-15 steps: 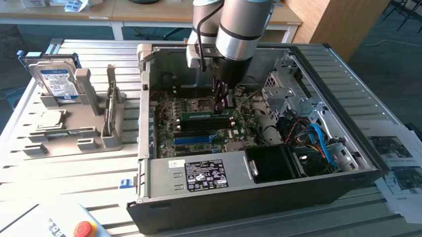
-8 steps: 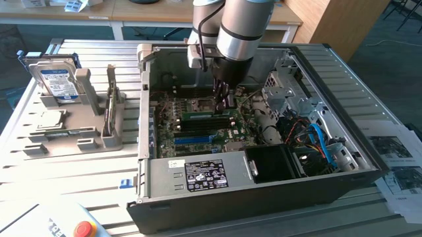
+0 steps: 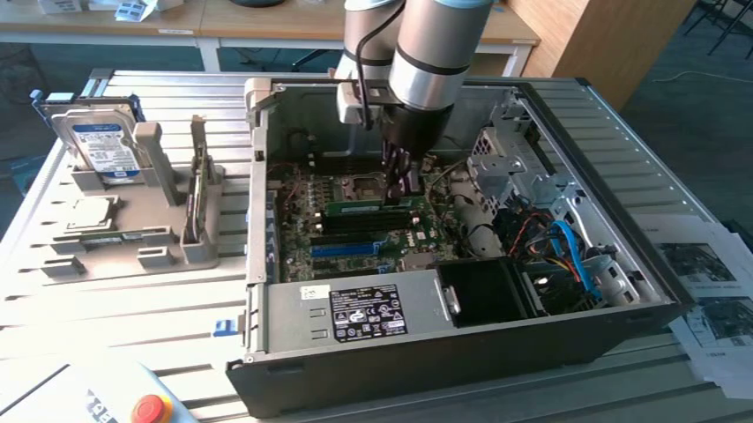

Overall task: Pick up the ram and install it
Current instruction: 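Insert the ram into the slot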

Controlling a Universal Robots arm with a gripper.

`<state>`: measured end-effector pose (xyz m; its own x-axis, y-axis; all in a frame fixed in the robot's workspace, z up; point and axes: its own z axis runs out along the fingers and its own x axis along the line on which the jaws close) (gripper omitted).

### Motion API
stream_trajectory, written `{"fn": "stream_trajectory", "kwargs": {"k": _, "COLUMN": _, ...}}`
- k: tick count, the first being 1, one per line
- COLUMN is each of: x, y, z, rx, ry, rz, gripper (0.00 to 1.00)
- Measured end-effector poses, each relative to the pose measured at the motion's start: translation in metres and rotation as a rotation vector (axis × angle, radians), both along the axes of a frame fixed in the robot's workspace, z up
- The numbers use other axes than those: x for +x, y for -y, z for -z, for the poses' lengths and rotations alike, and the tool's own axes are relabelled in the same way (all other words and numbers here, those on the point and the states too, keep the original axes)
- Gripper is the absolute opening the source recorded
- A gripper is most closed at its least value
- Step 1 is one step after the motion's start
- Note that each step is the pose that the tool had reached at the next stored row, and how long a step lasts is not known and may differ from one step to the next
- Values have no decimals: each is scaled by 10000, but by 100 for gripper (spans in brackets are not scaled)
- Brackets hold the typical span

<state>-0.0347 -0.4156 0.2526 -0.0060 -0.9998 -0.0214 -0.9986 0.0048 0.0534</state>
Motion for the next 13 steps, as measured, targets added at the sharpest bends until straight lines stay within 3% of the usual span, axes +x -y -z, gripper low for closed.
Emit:
{"fn": "stream_trajectory", "kwargs": {"k": 5, "x": 0, "y": 0, "z": 83, "rx": 1, "ry": 0, "rz": 0, "gripper": 12}}
{"fn": "stream_trajectory", "kwargs": {"k": 13, "x": -27, "y": -1, "z": 98, "rx": 1, "ry": 12, "rz": -10, "gripper": 12}}
